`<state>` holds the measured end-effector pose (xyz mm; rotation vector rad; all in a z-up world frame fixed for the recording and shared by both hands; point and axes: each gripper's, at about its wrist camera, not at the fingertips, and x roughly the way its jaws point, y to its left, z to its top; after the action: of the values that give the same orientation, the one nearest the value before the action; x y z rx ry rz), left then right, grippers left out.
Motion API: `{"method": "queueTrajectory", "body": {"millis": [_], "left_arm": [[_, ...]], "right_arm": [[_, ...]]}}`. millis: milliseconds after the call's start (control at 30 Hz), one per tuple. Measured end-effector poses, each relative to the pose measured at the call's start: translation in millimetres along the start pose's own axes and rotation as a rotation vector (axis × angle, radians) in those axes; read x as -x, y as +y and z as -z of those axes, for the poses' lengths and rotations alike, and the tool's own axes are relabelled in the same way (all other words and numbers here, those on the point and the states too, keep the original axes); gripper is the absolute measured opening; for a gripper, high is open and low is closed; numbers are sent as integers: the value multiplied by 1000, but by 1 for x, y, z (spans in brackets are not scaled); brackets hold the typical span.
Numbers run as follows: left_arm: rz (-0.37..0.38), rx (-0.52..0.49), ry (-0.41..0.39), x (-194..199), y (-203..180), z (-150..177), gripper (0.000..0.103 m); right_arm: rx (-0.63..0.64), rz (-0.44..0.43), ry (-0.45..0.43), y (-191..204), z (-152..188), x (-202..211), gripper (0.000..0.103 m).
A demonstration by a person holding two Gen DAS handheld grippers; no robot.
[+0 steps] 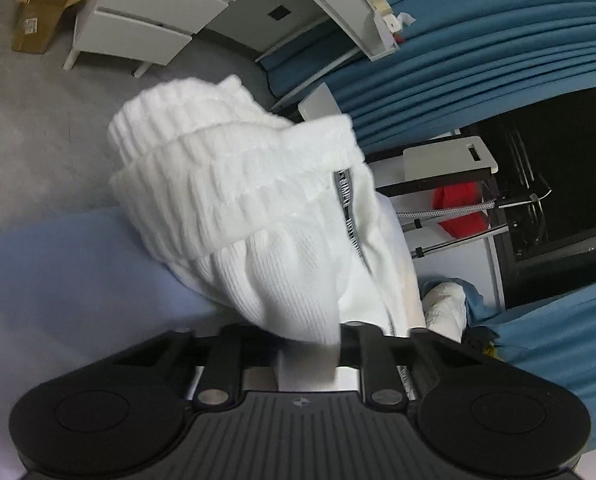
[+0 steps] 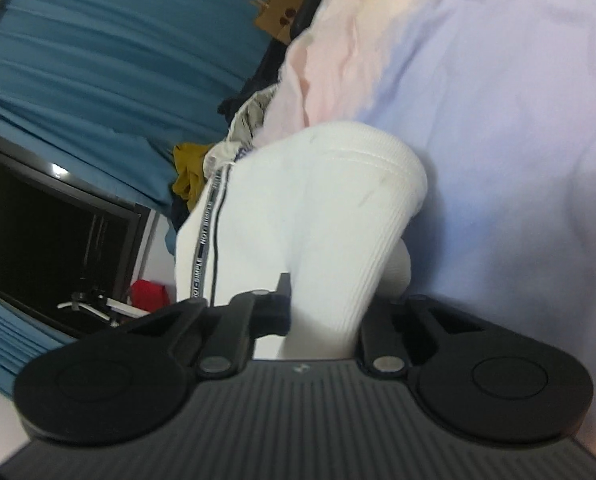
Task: Fold clothes
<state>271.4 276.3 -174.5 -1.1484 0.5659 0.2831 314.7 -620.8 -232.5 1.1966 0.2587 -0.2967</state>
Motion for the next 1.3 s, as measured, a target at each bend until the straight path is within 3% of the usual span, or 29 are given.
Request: {"method": "queueTrajectory", "body": {"millis": [167,267,333,433,600,800,867,933,1067,1200,1300], "left_arm": [[34,-67,-71,51,-22,-7,9],[43,-97,-62,84,-23,-15,9],[16,-151,-75,109,-20,-18,9],[-36,-221,-50,125,-13,-20,9],[-107,-315,6,132,4,-10,12],[-201,-401,14,128,-3,14,31],[-212,-404,8,135,-4,19,62],[-253,-377,-29,146,-4,24,79],[-260,-378,-95,179,-5,30,82],[-242,-485,-135,206,-27,39,84],[-209,-599,-183,220,-52,64,84]], "right_arm": [[-49,15,-27,8,-4,38,12],[10,28,-34,13,-5,69,12],[46,48,-32,11,-5,90,12],[-24,70,-11,-2,-4,113,12],[1,139,24,-22,-2,112,12],[13,160,39,-36,5,102,12],[33,163,36,-34,6,101,12],[42,165,34,-35,6,104,12],[58,169,32,-34,6,105,12],[55,170,31,-35,6,106,12],[60,171,29,-34,6,106,12]]}}
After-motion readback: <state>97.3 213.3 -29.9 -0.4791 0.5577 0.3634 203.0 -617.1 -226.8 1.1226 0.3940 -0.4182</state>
